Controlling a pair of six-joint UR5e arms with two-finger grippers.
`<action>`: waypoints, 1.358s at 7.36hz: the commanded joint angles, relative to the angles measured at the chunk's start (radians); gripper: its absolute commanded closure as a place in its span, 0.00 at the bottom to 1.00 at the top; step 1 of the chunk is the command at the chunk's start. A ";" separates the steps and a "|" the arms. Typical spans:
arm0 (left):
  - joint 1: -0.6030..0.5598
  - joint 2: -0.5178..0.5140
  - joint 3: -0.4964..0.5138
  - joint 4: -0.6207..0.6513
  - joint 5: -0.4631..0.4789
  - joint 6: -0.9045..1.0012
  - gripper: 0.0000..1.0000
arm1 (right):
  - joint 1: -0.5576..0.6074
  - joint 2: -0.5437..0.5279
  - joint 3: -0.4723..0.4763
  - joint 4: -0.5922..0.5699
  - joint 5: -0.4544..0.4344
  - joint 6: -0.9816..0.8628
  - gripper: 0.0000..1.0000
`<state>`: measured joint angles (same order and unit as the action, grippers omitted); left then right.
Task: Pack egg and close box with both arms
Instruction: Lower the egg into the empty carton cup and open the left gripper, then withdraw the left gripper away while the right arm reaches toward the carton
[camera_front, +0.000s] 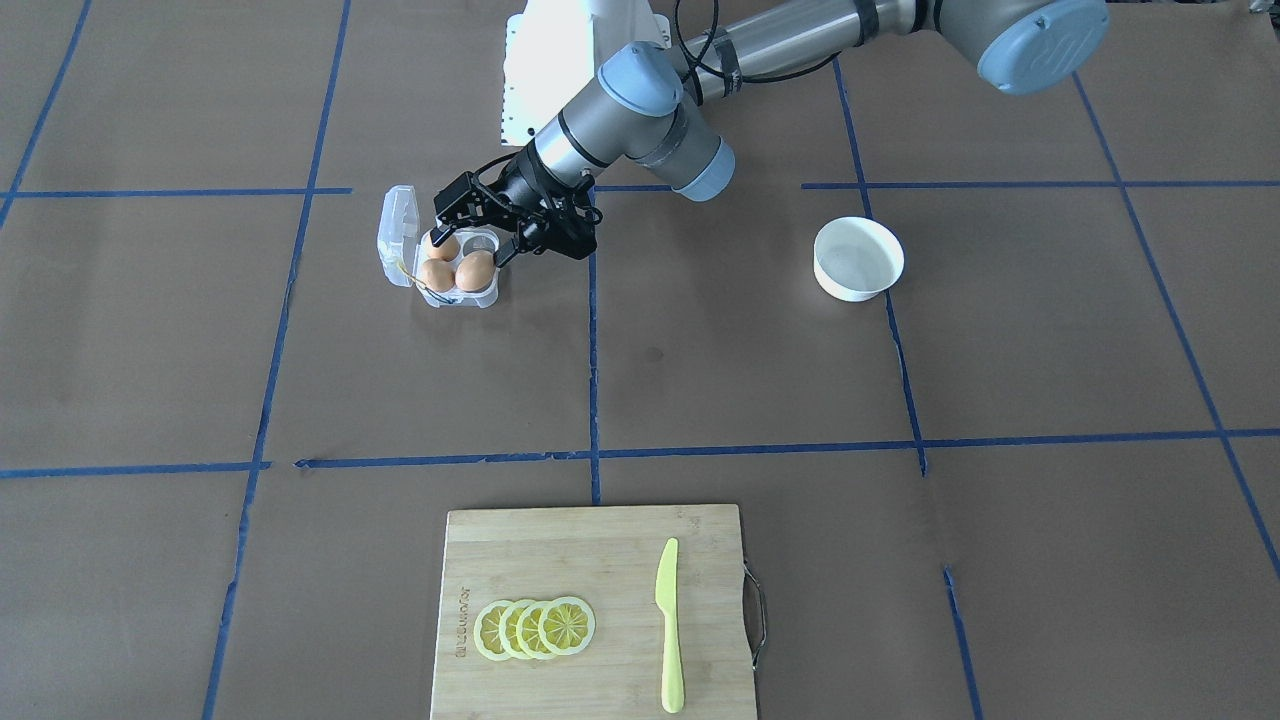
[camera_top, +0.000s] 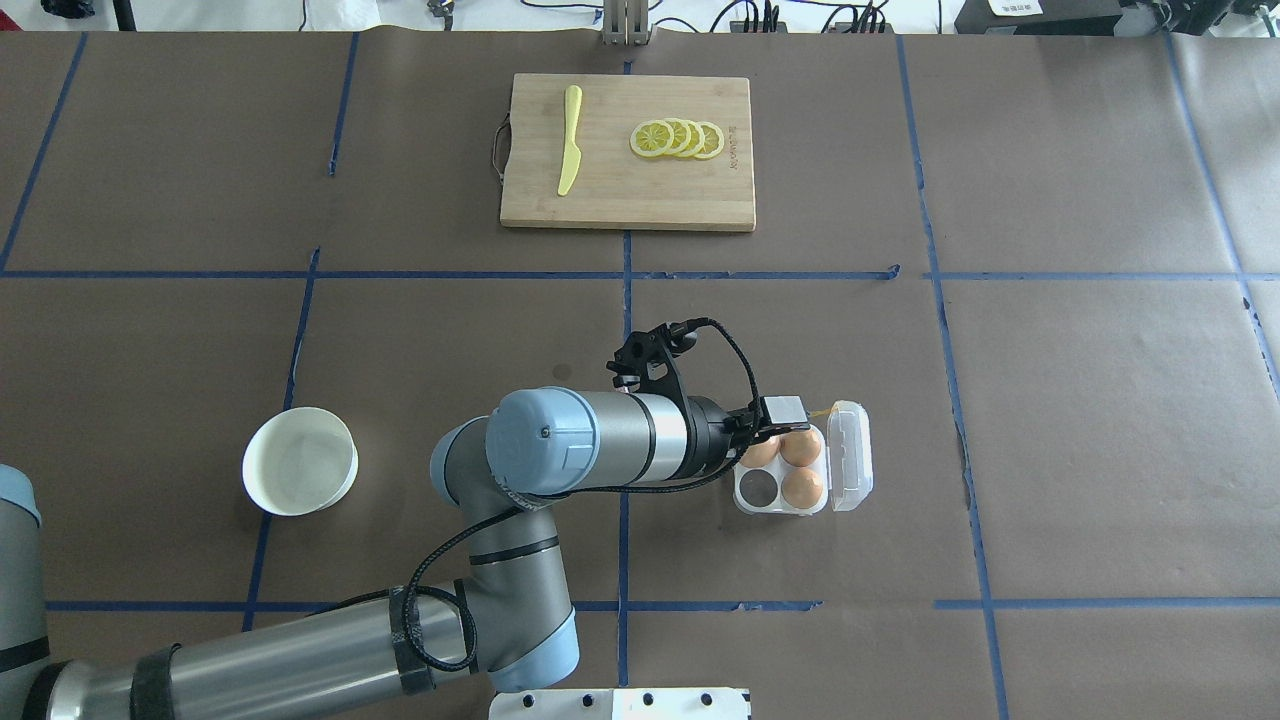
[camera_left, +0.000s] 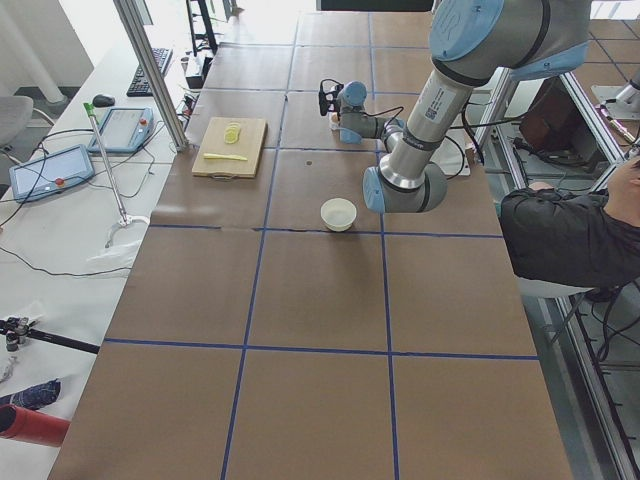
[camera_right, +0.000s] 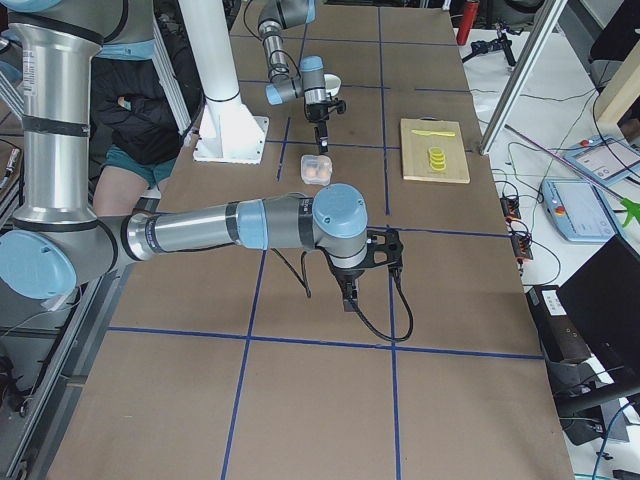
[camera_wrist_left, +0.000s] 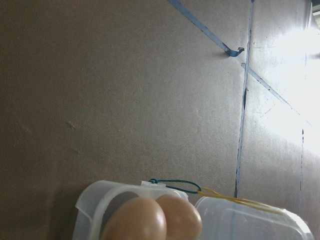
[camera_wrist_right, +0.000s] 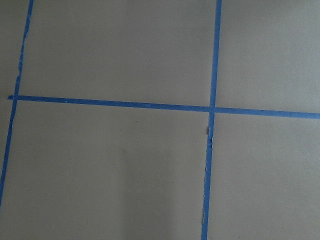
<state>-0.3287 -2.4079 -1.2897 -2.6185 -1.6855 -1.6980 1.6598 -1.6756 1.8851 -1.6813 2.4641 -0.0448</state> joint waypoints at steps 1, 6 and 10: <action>-0.059 0.003 -0.028 0.018 -0.083 0.018 0.00 | -0.005 0.001 0.005 0.002 0.031 0.046 0.00; -0.203 0.076 -0.316 0.506 -0.325 0.173 0.00 | -0.225 0.020 0.098 0.245 0.026 0.564 0.00; -0.346 0.182 -0.575 0.925 -0.346 0.340 0.00 | -0.601 0.011 0.112 0.690 -0.145 1.180 0.50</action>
<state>-0.6194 -2.2329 -1.8087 -1.8424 -2.0293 -1.4080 1.1561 -1.6619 1.9864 -1.0818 2.3455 0.9910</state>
